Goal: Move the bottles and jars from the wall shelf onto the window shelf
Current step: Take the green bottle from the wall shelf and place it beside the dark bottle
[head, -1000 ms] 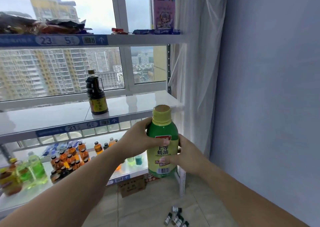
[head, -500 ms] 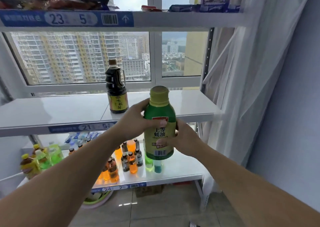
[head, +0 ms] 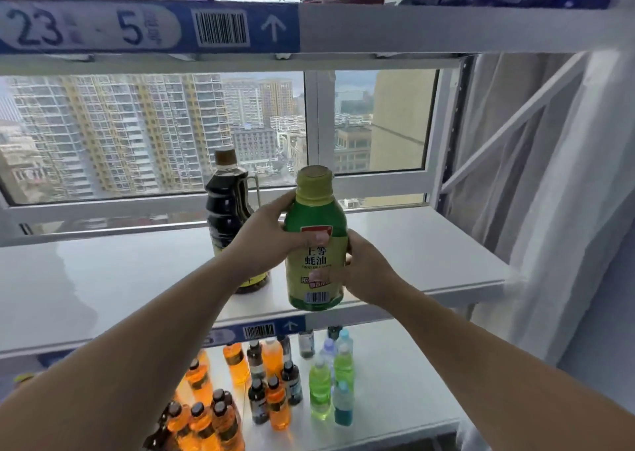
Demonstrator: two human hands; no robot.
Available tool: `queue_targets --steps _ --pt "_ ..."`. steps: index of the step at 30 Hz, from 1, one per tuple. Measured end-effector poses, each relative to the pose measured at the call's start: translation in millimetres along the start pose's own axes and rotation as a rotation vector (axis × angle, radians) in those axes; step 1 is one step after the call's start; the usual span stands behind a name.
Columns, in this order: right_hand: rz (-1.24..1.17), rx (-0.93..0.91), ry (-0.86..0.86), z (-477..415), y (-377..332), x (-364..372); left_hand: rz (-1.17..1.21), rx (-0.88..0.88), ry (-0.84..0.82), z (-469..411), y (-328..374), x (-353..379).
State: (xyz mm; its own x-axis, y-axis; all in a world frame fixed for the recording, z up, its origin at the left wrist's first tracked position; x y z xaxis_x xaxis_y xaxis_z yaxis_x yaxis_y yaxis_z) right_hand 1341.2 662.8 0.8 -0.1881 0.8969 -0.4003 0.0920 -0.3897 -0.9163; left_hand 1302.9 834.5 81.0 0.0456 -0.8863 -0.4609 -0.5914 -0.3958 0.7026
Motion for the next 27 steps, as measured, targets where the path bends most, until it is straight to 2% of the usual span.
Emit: queue_targets --steps 11,27 --pt "0.046 0.122 -0.03 -88 31 24 0.038 -0.077 -0.032 -38 -80 -5" --pt "0.07 0.194 -0.167 -130 35 35 0.078 -0.128 0.084 -54 -110 -4"
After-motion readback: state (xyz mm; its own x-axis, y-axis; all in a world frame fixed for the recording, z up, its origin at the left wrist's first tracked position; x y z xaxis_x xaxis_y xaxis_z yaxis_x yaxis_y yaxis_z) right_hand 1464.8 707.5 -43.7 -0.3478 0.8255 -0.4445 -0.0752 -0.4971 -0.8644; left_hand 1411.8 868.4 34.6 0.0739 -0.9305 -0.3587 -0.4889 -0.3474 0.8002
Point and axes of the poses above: each hand's wrist, its own z-axis away from the middle knuckle, its own x-axis out of the palm, y = z × x, the point moved 6 cm from there along -z, towards the middle knuckle, and after that the axes turned 14 degrees about x, right-handed, at the moved point
